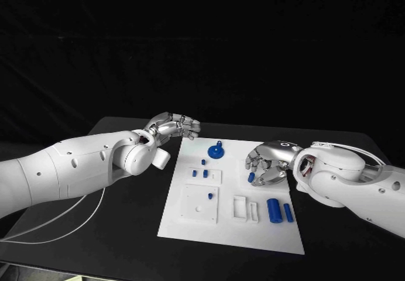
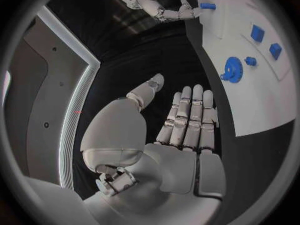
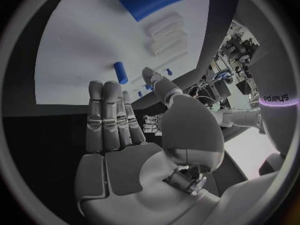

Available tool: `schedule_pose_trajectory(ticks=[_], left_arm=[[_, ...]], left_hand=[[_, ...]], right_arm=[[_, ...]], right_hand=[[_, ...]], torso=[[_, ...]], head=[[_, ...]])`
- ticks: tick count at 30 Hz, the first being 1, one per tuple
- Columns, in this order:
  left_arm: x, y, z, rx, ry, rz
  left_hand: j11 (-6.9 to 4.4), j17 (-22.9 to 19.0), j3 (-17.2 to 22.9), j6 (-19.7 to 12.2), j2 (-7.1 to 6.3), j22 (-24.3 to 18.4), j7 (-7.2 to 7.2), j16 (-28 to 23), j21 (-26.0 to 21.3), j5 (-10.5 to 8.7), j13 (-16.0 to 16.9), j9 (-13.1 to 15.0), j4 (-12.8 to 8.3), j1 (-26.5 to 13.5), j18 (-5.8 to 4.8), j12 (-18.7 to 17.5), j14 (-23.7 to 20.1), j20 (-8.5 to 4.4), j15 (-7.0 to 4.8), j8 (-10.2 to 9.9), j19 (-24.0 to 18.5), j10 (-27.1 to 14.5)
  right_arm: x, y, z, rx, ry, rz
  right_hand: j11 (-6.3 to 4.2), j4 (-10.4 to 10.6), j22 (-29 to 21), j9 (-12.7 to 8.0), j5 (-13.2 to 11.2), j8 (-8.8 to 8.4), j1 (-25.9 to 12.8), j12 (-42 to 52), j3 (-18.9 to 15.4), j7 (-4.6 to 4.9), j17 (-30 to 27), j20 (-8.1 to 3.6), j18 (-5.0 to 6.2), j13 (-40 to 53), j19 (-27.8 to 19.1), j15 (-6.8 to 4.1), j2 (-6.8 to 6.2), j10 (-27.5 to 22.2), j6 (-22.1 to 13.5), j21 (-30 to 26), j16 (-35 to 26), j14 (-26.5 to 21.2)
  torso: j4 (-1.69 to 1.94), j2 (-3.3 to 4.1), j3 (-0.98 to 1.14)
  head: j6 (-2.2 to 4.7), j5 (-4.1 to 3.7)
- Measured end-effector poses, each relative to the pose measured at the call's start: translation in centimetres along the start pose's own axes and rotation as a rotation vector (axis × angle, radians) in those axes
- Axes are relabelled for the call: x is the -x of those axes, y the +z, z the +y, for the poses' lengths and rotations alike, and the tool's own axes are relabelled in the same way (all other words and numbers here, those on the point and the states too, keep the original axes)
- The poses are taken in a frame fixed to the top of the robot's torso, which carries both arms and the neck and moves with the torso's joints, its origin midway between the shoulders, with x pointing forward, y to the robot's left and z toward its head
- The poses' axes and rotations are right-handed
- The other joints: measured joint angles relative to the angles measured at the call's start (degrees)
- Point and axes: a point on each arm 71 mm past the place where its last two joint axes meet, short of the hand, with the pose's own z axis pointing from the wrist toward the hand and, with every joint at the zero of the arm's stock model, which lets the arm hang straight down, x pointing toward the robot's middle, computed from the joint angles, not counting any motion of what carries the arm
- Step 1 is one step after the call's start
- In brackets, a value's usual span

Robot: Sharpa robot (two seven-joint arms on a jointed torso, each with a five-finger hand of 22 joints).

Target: Assemble the parts on the task board

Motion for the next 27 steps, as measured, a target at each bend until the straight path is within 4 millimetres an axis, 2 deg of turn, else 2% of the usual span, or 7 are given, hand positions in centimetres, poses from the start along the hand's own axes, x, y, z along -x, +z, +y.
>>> schedule_pose_trajectory(ticks=[5,7,9,14,17,23,27], left_arm=[[0.0,0.0,0.0,0.0,0.0,-0.001],[0.1,0.0,0.0,0.0,0.0,-0.001],[0.1,-0.1,0.0,0.001,0.0,-0.001],[0.1,-0.1,0.0,0.001,0.0,-0.001],[0.1,-0.1,0.0,0.001,0.0,-0.001],[0.1,-0.1,0.0,0.001,0.0,0.0],[0.1,-0.1,0.0,0.001,0.0,0.0]], left_hand=[[0.0,0.0,0.0,0.0,0.0,0.0,0.0,0.0,0.0,0.0,-0.05,-0.05,0.0,0.0,-0.07,0.0,0.0,0.0,0.0,0.0,0.0,0.0],[0.0,0.02,0.0,0.0,0.0,-0.01,0.0,0.0,0.0,0.0,-0.05,-0.05,0.0,0.0,-0.08,0.0,0.0,0.0,0.0,0.2,0.0,0.0],[0.0,0.05,0.0,0.0,0.0,-0.01,0.0,0.0,0.0,0.0,-0.05,-0.05,0.0,0.0,-0.1,0.0,0.0,0.0,0.0,0.2,0.0,0.0],[0.0,0.05,0.0,0.0,0.0,-0.01,0.0,0.0,0.0,0.0,-0.09,-0.05,0.0,0.0,-0.13,0.0,0.0,0.0,0.0,0.2,0.0,0.0],[0.0,0.05,0.0,0.0,0.0,0.07,0.0,0.0,0.0,0.0,-0.09,-0.05,0.0,0.0,-0.37,0.0,0.0,0.0,0.0,0.2,0.0,0.0],[0.0,0.05,0.0,0.0,0.0,0.07,0.0,-0.06,0.0,0.0,-0.15,-0.05,0.0,0.0,-0.39,0.0,0.0,0.0,0.0,0.2,0.0,0.0],[0.0,0.1,0.0,0.0,0.0,0.07,0.0,-0.26,0.0,0.0,-0.15,-0.05,0.0,0.0,-0.4,0.0,0.0,0.0,0.0,0.2,0.0,0.0]], right_arm=[[-0.4,0.3,0.0,-0.005,-0.038,0.002],[-0.5,0.3,-0.1,-0.009,-0.05,0.003],[-0.7,0.4,0.0,-0.008,-0.059,0.007],[-1.1,0.6,0.2,-0.004,-0.067,0.009],[-1.2,0.6,0.1,-0.004,-0.071,0.007],[-1.3,0.7,0.1,-0.006,-0.074,0.003],[-1.5,0.8,0.2,-0.003,-0.077,0.002]], right_hand=[[0.0,0.14,0.07,-0.08,-0.02,0.0,0.39,0.17,0.46,-0.01,-0.2,0.01,0.0,-0.19,0.0,0.0,0.39,0.0,-0.01,0.0,0.02,0.0],[0.0,0.17,0.11,-0.08,-1.13,0.23,0.43,0.56,1.29,-0.22,-0.47,0.01,0.0,-0.4,0.0,0.0,0.43,0.0,0.2,-0.1,0.37,0.0],[0.0,0.31,0.14,-0.15,-3.0,0.5,1.27,0.88,2.41,-0.69,-0.67,0.01,0.0,-0.58,0.0,0.01,0.63,0.0,0.68,-0.24,0.49,-0.01],[-0.43,2.01,0.33,-0.57,-10.07,0.87,1.89,1.99,7.79,-1.06,-1.6,0.33,-0.01,-1.17,0.33,-0.21,0.02,0.43,1.77,-0.24,1.2,0.21],[-0.4,3.01,0.61,-0.71,-13.33,1.06,1.94,2.61,10.46,-1.12,-2.0,0.09,-0.01,-1.51,0.59,-0.33,-0.02,0.87,2.4,-0.24,1.58,0.33],[-0.94,4.43,1.12,-0.74,-14.25,1.7,1.94,3.5,12.49,-1.64,-2.17,-0.39,0.0,-1.59,1.67,-0.81,-0.02,2.16,3.7,-0.2,2.69,0.83],[-1.55,5.09,1.7,-0.44,-14.26,2.46,2.24,4.45,13.62,-2.2,-1.86,-0.92,-0.01,-1.55,2.63,-1.52,0.28,3.46,4.93,0.69,3.85,1.58]], torso=[[0.01,0.0,0.0],[0.01,0.0,0.0],[0.01,0.0,0.0],[-0.03,0.0,0.0],[-0.03,-0.01,0.0],[-0.04,-0.02,0.02],[-0.04,-0.02,0.03]], head=[[-0.06,0.09],[-0.13,0.14],[-0.23,0.19],[-0.32,0.26],[-0.33,0.28],[-0.38,0.25],[-0.42,0.21]])
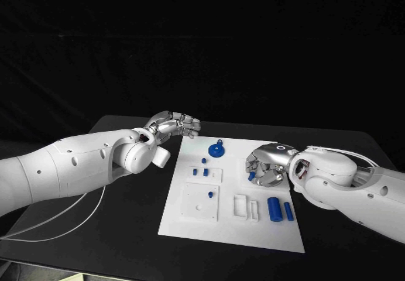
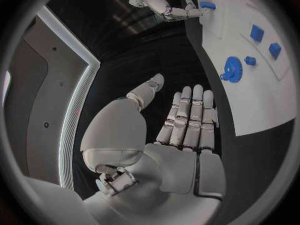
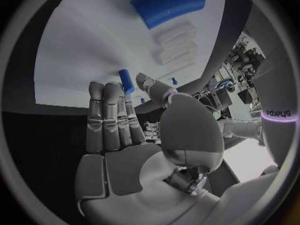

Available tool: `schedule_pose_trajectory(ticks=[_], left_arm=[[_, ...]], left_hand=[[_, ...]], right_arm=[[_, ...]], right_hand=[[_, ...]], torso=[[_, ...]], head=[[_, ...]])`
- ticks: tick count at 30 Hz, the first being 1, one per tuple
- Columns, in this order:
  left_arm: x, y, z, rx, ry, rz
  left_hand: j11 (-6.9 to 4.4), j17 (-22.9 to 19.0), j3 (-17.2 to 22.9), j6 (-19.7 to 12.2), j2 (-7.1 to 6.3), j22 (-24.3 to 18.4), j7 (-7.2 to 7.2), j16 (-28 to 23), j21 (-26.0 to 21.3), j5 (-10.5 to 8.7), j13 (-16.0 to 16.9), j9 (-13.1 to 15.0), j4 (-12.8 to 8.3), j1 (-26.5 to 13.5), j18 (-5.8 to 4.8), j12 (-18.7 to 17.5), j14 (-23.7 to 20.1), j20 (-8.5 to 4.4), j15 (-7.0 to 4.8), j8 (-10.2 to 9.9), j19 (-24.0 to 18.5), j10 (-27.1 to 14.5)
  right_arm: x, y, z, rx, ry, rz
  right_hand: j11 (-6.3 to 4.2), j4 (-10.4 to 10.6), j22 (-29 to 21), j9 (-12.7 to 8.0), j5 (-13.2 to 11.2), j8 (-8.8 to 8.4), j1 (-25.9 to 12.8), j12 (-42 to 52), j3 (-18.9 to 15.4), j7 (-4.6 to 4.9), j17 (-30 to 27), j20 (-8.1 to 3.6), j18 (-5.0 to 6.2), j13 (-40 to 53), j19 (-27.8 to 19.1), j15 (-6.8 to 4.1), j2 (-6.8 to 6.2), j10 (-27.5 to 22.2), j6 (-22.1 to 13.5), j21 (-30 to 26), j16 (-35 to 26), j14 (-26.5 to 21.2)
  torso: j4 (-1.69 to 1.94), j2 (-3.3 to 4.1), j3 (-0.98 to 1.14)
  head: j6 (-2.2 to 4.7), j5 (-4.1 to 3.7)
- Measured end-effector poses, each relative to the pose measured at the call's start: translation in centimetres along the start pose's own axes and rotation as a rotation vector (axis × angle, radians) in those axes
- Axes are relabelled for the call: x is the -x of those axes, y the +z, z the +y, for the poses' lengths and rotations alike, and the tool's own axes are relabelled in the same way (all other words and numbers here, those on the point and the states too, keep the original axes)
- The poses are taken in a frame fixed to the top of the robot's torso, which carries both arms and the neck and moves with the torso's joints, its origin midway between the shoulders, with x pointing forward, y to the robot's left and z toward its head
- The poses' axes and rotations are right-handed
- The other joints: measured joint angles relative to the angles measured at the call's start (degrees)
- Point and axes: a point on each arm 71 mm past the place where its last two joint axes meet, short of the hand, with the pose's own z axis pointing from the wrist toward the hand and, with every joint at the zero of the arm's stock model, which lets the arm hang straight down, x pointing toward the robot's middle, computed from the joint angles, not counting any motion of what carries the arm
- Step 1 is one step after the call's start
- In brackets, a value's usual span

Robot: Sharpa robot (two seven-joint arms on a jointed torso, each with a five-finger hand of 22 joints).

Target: Assemble the parts on the task board

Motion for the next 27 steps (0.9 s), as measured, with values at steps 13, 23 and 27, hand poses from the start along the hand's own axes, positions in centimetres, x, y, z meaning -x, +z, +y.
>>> schedule_pose_trajectory(ticks=[13,23,27], left_arm=[[0.0,0.0,0.0,0.0,0.0,0.0],[0.05,0.01,0.01,0.0,0.0,0.0],[0.08,0.02,0.02,0.001,0.001,-0.001]], left_hand=[[0.0,0.0,0.0,0.0,0.0,0.0,0.0,0.0,-0.2,0.0,-0.04,-0.05,0.0,0.0,-0.04,0.0,0.0,0.0,0.0,0.0,0.0,0.0],[0.0,0.05,0.0,0.0,0.0,0.04,0.0,0.0,-0.2,0.0,-0.04,-0.05,0.0,0.0,-0.09,0.0,0.0,0.0,0.0,-0.01,0.0,0.0],[0.0,0.05,0.0,0.0,0.0,0.04,0.0,0.0,-0.2,0.0,-0.09,-0.05,0.0,0.0,0.06,0.0,0.0,0.0,0.0,-0.01,0.0,0.0]], right_arm=[[-0.1,0.19,0.12,-0.008,-0.017,-0.032],[0.03,0.05,0.02,-0.02,-0.034,-0.075],[0.3,-0.11,0.3,-0.011,-0.037,-0.103]], right_hand=[[-2.36,1.63,1.61,1.93,-0.03,2.85,-0.02,3.48,3.22,-2.17,1.71,-1.66,-0.03,2.15,2.65,-1.88,1.72,4.35,4.55,2.21,2.94,2.18],[-2.67,1.45,2.07,2.41,-0.23,3.67,0.62,4.34,5.09,-2.41,2.39,-2.44,-0.39,3.23,3.44,-2.32,1.82,4.67,4.8,2.84,3.51,2.61],[-2.76,1.52,2.17,2.42,-0.24,3.85,0.92,4.36,5.16,-2.41,2.51,-2.66,-0.44,3.66,3.68,-2.4,1.81,4.77,4.8,3.09,3.63,2.7]], torso=[[0.02,0.0,-0.01],[0.07,0.01,-0.03],[0.07,0.01,-0.03]], head=[[-0.18,-0.01],[-0.23,0.12],[-0.21,0.16]])
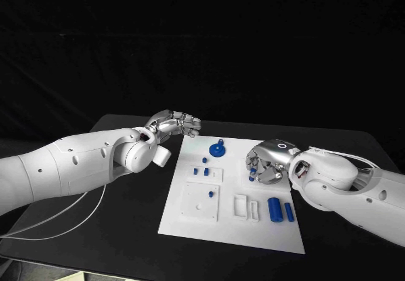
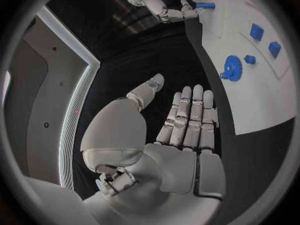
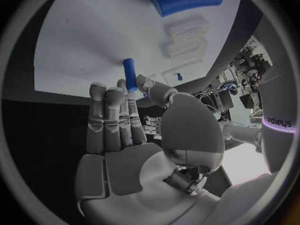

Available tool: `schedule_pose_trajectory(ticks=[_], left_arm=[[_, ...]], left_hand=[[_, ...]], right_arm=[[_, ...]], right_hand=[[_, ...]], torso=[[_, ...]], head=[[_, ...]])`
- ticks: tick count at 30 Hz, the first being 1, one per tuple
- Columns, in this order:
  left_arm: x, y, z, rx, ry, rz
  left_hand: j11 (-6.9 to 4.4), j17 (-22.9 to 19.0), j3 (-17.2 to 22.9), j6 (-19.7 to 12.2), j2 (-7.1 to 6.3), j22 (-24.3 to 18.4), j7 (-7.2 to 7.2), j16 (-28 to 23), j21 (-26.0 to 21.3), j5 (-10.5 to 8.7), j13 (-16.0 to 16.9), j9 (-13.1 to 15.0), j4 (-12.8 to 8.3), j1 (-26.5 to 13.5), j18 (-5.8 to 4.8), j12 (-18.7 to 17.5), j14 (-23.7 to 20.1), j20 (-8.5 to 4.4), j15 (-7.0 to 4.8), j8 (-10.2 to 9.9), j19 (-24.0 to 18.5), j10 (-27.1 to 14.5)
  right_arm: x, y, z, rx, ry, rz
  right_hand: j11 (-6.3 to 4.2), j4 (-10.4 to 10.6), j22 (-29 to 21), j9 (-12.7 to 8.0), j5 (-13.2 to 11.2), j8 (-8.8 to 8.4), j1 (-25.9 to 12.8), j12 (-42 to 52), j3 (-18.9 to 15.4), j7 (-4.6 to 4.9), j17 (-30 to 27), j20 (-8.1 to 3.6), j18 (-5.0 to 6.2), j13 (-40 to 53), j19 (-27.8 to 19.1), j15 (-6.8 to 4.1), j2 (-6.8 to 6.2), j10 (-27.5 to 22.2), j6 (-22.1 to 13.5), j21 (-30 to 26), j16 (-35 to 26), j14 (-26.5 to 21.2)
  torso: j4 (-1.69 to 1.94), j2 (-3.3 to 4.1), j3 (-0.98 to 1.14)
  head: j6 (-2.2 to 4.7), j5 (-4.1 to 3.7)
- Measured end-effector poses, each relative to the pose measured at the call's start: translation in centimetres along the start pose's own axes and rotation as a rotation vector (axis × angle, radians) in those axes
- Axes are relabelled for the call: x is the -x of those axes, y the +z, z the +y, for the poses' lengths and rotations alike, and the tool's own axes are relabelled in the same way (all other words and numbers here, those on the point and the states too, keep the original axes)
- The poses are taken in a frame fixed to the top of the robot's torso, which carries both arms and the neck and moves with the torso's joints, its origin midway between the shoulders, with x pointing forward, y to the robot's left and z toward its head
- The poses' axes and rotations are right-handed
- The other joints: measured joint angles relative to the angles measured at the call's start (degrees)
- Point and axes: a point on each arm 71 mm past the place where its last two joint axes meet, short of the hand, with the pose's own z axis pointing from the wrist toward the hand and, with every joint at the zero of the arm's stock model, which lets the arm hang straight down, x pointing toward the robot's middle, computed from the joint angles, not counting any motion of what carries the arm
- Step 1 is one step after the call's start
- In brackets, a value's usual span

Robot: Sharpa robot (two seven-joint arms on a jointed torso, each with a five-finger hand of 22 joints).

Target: Assemble the parts on the task board

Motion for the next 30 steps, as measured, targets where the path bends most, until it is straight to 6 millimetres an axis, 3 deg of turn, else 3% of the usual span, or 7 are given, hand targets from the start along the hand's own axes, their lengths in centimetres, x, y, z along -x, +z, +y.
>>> schedule_pose_trajectory(ticks=[3,11,20,30], left_arm=[[0.0,0.0,0.0,0.0,0.0,-0.001],[0.1,0.0,0.0,0.0,0.001,-0.003],[0.0,0.1,0.0,-0.001,0.001,0.0],[-0.3,0.3,0.0,-0.002,0.0,0.005]], left_hand=[[0.0,0.0,0.0,0.0,0.0,-0.01,0.0,0.0,0.0,0.0,0.0,0.0,0.0,0.0,0.43,0.0,0.0,0.0,0.0,0.0,0.0,0.0],[0.0,0.05,0.0,0.0,0.0,0.0,0.0,0.0,0.0,0.0,-0.05,-0.05,0.0,0.0,0.42,0.0,0.0,0.0,0.0,-0.01,0.0,0.0],[0.0,0.05,0.0,0.0,0.0,0.04,0.0,0.0,0.0,0.0,-0.05,-0.05,0.0,0.0,0.4,0.0,0.0,0.0,0.0,-0.01,0.0,0.0],[0.0,0.09,0.0,0.0,0.0,0.08,0.0,0.0,0.0,0.0,-0.11,-0.04,0.0,0.0,0.34,0.0,0.0,0.0,0.0,0.19,0.0,0.0]], right_arm=[[0.4,-0.1,0.1,0.004,0.0,-0.027],[1.7,-0.3,1.3,0.039,0.01,-0.099],[2.4,0.4,5.4,0.15,0.045,-0.15],[1.9,1.2,10.9,0.292,0.115,-0.158]], right_hand=[[-0.01,0.04,0.01,1.6,-0.17,0.03,0.32,0.08,0.04,-0.03,0.04,0.01,-0.04,0.03,0.16,-0.2,-0.15,0.02,0.03,0.0,0.0,0.2],[-0.08,0.58,0.17,2.45,-0.35,0.27,0.86,0.51,0.57,-0.2,0.22,-0.12,-0.07,0.52,0.69,-0.38,-0.56,0.09,0.2,0.21,0.28,0.4],[-0.08,0.73,0.24,2.88,-0.36,0.36,0.97,0.65,0.72,-0.2,0.35,-0.19,-0.09,0.93,0.78,-0.54,-0.67,0.09,0.19,0.51,0.33,0.6],[-0.08,0.73,0.25,2.97,-0.15,0.35,0.97,0.64,0.72,-0.2,0.35,-0.19,-0.09,0.93,0.79,-0.44,-0.67,0.09,0.18,0.5,0.33,0.7]], torso=[[-0.02,-0.01,0.0],[-0.08,-0.01,0.02],[-0.07,-0.01,0.03],[-0.01,0.0,-0.04]], head=[[0.03,0.01],[0.06,0.02],[-0.19,0.45],[-0.4,1.34]])
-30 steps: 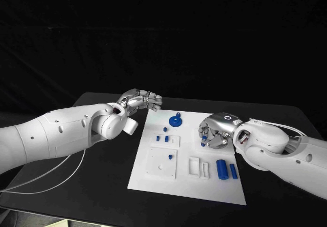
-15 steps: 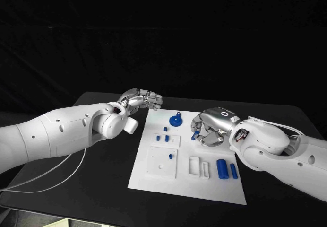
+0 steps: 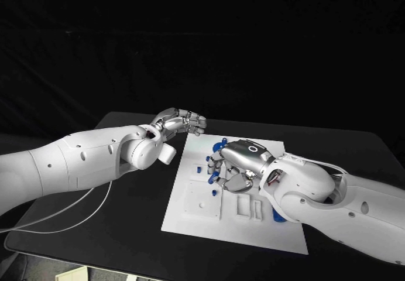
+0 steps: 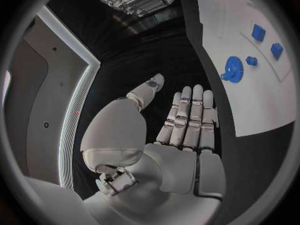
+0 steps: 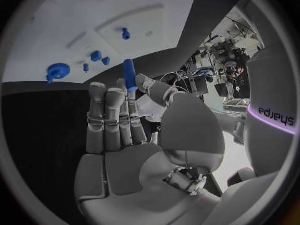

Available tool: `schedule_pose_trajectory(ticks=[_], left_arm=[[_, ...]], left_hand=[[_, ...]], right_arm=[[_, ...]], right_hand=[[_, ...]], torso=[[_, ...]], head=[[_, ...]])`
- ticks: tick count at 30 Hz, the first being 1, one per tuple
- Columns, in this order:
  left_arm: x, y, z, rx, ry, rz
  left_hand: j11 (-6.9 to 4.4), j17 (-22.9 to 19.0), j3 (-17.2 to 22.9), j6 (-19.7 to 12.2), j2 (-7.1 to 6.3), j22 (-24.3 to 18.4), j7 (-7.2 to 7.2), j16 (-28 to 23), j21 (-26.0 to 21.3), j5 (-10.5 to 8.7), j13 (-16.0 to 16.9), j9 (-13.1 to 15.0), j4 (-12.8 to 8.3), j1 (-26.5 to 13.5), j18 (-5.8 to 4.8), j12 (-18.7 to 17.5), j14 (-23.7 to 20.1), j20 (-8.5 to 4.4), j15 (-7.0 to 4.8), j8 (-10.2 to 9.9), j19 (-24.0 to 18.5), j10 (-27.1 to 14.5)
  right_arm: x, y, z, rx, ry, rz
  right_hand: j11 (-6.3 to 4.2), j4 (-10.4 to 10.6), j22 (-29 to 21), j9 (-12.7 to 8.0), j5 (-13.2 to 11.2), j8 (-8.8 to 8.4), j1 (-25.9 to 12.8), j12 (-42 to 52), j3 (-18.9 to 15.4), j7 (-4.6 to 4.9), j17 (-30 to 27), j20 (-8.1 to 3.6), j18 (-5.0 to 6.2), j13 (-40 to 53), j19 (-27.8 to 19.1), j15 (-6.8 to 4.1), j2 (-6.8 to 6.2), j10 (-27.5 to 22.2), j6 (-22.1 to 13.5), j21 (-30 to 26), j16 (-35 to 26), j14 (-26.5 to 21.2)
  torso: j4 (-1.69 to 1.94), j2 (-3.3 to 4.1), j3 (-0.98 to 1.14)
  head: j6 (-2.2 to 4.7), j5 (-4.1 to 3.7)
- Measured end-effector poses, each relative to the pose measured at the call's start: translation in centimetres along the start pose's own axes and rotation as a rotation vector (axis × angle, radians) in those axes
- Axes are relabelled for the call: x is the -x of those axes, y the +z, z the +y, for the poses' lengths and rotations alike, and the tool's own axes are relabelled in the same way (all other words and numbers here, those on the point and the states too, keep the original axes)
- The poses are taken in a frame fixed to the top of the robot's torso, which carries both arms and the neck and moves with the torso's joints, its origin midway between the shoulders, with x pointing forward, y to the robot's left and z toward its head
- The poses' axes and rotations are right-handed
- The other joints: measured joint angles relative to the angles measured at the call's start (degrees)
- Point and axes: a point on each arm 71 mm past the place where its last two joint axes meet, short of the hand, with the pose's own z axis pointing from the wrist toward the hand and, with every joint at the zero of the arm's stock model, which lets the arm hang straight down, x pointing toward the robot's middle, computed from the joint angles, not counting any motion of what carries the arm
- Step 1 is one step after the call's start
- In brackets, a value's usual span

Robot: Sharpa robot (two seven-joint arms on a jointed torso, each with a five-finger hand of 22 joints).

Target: Assemble the parts on the task board

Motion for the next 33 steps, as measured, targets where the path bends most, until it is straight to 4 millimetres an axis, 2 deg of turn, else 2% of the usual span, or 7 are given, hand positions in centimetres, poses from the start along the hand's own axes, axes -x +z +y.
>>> schedule_pose_trajectory(ticks=[6,18,24,33], left_arm=[[-0.3,0.2,0.0,-0.001,-0.001,0.005],[-0.1,0.0,0.0,0.0,-0.001,0.003],[-0.1,0.0,0.0,0.0,-0.001,0.003],[-0.2,0.1,0.0,0.0,0.0,0.003]], left_hand=[[0.0,0.05,0.0,0.0,0.0,0.0,0.0,0.0,0.0,0.0,0.0,-0.05,0.0,0.0,-0.08,0.0,0.0,0.0,0.0,0.0,0.0,0.0],[0.0,0.06,0.0,0.0,0.0,-0.01,0.0,0.0,0.01,0.0,-0.05,-0.05,0.0,0.0,-0.37,0.0,0.0,0.0,0.0,0.0,0.0,0.0],[0.0,0.09,0.0,0.0,0.0,0.06,0.0,-0.22,0.01,0.0,-0.1,-0.05,0.0,0.0,-0.39,0.0,0.0,0.0,0.0,0.0,0.0,0.0],[0.0,0.11,0.0,0.0,0.0,0.11,0.0,-0.22,-0.21,0.0,-0.1,-0.04,0.0,0.0,-0.41,0.0,0.0,0.0,0.0,0.0,0.0,0.0]], right_arm=[[-1.0,0.8,1.5,0.041,0.02,0.013],[-3.9,1.2,1.9,0.059,0.019,0.073],[-4.8,1.2,2.1,0.065,0.013,0.091],[-5.4,1.1,2.4,0.076,-0.006,0.108]], right_hand=[[0.0,0.0,0.06,0.23,0.0,-0.01,0.0,-0.01,0.0,0.0,0.0,0.0,0.0,0.0,0.01,0.03,0.0,0.01,-0.01,0.0,0.0,0.03],[0.06,0.0,0.27,0.62,-0.01,-0.16,0.0,-0.15,-0.01,0.01,-0.01,-0.09,-0.01,0.11,0.31,0.21,0.0,0.33,-0.02,0.36,0.1,0.21],[-0.01,-0.16,0.28,0.62,-0.01,-0.19,0.0,-0.12,-0.17,0.01,-0.01,-0.12,-0.01,0.1,0.51,0.28,0.0,0.42,-0.02,0.36,0.1,0.29],[-0.01,-0.32,0.39,0.61,-0.05,-0.24,0.0,0.02,-0.33,0.02,-0.01,-0.12,-0.02,0.11,0.52,0.05,0.0,0.42,-0.03,0.36,0.1,0.35]], torso=[[0.03,0.0,-0.07],[0.06,0.01,-0.07],[0.0,0.0,0.0],[-0.08,0.0,0.04]], head=[[-0.24,0.66],[-0.98,2.01],[-1.21,2.47],[-1.36,2.76]])
